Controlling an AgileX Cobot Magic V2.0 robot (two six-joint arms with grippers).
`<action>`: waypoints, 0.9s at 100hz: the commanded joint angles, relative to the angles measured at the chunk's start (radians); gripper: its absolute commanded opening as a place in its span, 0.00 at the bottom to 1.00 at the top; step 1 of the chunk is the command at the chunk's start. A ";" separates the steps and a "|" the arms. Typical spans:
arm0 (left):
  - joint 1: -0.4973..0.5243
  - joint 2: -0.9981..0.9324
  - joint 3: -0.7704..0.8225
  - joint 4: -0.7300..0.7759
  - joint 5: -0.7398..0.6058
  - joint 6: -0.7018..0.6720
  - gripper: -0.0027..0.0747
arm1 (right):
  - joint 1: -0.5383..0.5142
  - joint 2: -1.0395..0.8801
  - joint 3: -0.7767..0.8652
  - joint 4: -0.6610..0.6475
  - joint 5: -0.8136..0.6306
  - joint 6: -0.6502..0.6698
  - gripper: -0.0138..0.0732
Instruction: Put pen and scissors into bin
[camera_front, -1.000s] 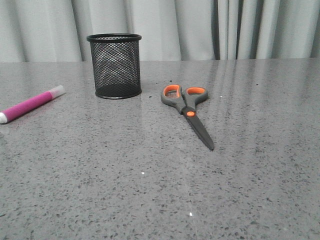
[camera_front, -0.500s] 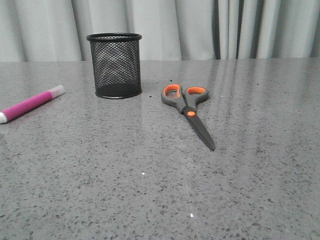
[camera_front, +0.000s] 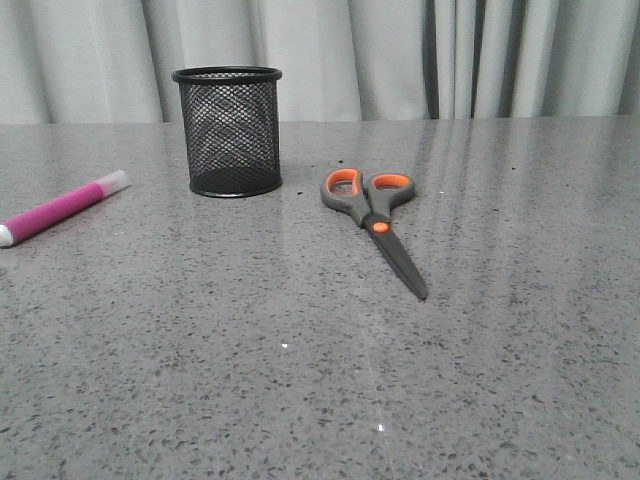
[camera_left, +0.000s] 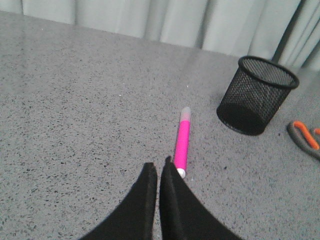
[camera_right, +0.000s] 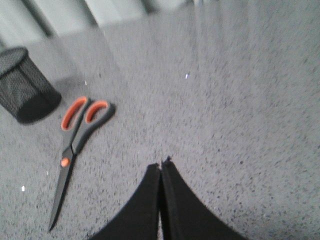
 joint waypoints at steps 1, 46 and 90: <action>0.006 0.115 -0.133 0.004 0.048 0.065 0.01 | -0.004 0.106 -0.118 -0.005 0.030 -0.005 0.10; 0.006 0.440 -0.347 -0.067 0.184 0.119 0.46 | -0.004 0.244 -0.233 -0.005 0.110 -0.064 0.66; -0.065 0.681 -0.502 -0.106 0.195 0.338 0.54 | -0.004 0.244 -0.233 -0.005 0.103 -0.075 0.67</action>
